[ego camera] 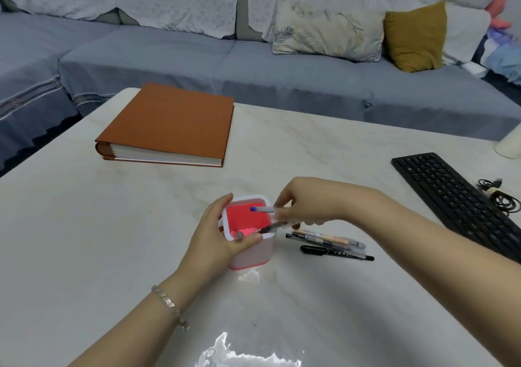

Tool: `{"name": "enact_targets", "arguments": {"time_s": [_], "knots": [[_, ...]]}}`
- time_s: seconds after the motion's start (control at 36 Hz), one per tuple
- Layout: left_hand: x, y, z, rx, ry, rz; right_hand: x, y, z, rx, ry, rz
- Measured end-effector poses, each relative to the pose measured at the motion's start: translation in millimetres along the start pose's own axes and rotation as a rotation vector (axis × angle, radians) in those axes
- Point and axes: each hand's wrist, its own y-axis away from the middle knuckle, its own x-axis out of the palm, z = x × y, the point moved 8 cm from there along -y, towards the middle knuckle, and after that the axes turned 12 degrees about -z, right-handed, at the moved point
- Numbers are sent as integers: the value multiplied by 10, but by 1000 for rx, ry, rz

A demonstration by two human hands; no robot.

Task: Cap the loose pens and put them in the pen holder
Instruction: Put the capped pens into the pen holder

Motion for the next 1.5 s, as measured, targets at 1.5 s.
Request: {"name": "enact_targets", "arguments": {"time_s": [1.5], "knots": [[-54,111,-569,254,-134,73,8,684,-819,-49,-474,-650]]}}
